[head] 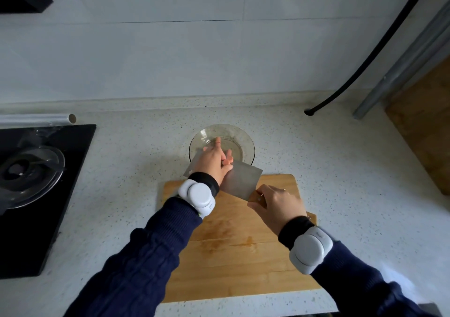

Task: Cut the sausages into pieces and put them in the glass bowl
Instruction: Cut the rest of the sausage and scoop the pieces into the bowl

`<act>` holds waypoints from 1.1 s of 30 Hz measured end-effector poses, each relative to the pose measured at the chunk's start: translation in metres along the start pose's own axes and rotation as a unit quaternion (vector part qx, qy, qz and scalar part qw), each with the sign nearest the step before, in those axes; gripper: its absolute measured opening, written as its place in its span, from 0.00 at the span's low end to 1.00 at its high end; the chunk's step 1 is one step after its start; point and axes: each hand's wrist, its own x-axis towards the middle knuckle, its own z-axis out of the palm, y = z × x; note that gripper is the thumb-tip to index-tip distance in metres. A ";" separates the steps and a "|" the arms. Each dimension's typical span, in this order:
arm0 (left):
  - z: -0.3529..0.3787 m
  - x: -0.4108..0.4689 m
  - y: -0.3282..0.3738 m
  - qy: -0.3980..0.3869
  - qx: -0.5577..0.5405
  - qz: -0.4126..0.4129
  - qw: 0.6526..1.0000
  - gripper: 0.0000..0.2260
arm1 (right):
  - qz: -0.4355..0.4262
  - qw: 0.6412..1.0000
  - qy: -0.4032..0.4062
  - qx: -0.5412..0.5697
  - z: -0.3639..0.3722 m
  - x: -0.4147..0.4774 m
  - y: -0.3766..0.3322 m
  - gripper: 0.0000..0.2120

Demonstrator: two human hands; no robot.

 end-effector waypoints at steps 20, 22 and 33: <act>0.001 0.042 -0.009 -0.089 -0.034 -0.059 0.994 0.09 | -0.039 0.998 -0.058 0.003 0.007 -0.001 0.011 0.17; 0.005 0.045 -0.013 -0.076 -0.055 -0.076 0.993 0.14 | -0.042 0.997 -0.059 0.002 0.006 0.000 0.012 0.17; 0.017 0.037 -0.026 -0.114 -0.012 0.049 0.992 0.07 | -0.042 0.998 -0.053 0.004 0.003 0.008 0.016 0.17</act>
